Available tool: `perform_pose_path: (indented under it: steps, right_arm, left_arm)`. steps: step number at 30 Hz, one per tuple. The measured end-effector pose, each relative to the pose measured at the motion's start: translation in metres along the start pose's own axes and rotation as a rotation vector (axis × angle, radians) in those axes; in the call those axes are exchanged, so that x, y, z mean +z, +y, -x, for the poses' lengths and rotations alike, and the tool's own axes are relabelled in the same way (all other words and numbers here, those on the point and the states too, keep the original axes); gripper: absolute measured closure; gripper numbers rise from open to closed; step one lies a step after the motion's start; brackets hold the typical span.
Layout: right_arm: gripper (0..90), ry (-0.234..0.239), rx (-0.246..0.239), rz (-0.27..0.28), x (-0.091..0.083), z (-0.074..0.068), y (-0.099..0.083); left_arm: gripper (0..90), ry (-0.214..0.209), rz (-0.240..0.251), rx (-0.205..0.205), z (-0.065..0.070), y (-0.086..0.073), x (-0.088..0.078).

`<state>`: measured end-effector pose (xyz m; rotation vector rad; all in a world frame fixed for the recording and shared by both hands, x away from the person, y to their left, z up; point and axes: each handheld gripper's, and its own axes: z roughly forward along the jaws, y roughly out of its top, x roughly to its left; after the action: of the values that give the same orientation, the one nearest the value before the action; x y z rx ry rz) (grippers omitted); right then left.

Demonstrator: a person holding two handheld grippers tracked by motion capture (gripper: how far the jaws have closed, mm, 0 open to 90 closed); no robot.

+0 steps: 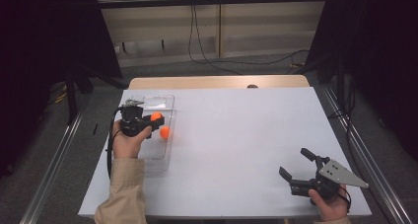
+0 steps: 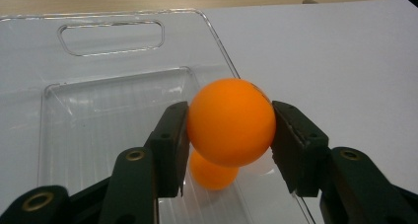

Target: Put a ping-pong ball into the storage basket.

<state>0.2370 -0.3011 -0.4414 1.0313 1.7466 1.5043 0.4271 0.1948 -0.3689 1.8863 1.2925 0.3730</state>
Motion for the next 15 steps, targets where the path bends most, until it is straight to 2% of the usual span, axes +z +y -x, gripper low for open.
perform_pose_path:
  steps: [15]
  right_arm:
    - [2.7,0.0,0.0,0.0,0.0001,0.0,0.0]
  left_arm:
    - [50.9,0.02,-0.007,-0.001,-0.0053,-0.0027,0.0013]
